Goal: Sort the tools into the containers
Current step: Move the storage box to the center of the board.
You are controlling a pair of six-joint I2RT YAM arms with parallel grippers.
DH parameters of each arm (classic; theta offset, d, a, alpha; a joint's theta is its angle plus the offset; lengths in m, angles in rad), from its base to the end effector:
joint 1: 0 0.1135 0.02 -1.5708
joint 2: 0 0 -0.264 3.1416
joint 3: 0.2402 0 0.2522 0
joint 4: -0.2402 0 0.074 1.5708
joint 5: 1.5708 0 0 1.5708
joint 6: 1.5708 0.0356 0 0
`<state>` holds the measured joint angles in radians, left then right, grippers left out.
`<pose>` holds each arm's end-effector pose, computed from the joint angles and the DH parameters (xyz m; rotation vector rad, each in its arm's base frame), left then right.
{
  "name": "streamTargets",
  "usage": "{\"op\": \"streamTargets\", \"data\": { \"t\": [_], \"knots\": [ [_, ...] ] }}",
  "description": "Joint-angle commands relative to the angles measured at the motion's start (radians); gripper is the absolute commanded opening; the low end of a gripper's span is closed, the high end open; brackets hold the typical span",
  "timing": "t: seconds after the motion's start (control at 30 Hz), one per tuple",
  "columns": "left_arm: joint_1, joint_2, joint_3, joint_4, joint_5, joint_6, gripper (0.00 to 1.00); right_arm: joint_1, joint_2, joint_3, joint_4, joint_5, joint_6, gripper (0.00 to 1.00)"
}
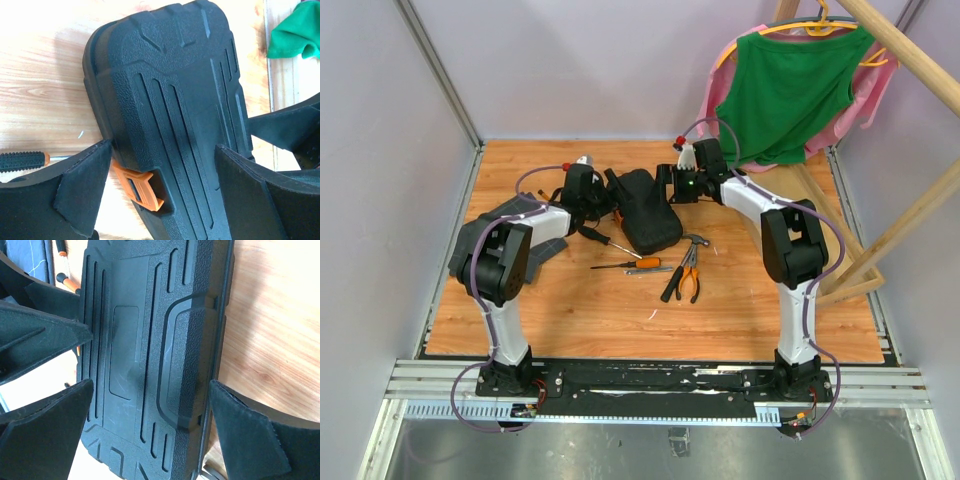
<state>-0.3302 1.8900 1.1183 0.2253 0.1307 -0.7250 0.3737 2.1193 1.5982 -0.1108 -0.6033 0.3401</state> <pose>0.3898 -0.1385 0.1796 -0.3531 2.1797 -0.7494 0.4426 0.1952 0.2078 -0.3923 2.2405 1.0532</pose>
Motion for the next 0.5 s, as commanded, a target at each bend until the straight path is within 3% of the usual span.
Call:
{"op": "streamTargets", "data": {
  "t": [0.0, 0.17, 0.47],
  "knots": [
    [-0.016, 0.018, 0.018, -0.046, -0.012, 0.032, 0.86, 0.035, 0.005, 0.003, -0.033, 0.014, -0.026, 1.0],
    [-0.02, 0.002, -0.016, -0.047, -0.051, 0.042, 0.86, 0.053, -0.004, -0.002, -0.078, 0.098, -0.065, 0.99],
    [-0.049, 0.013, -0.005, -0.039, -0.023, 0.069, 0.83, 0.073, -0.043, -0.072, -0.08, 0.101, -0.075, 0.96]
  ]
}}
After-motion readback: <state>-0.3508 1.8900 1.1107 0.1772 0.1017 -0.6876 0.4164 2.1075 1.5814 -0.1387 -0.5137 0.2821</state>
